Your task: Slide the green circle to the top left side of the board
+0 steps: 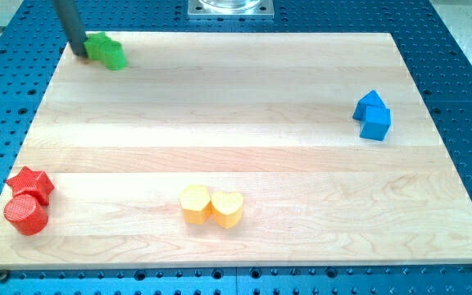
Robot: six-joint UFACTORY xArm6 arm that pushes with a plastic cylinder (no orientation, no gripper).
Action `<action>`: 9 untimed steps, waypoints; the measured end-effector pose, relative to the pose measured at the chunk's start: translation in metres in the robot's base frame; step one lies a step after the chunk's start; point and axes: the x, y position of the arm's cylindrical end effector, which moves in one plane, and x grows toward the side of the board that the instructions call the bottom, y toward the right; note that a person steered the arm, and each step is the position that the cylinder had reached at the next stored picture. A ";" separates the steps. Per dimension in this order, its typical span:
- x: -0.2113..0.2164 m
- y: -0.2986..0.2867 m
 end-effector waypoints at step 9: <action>0.004 0.075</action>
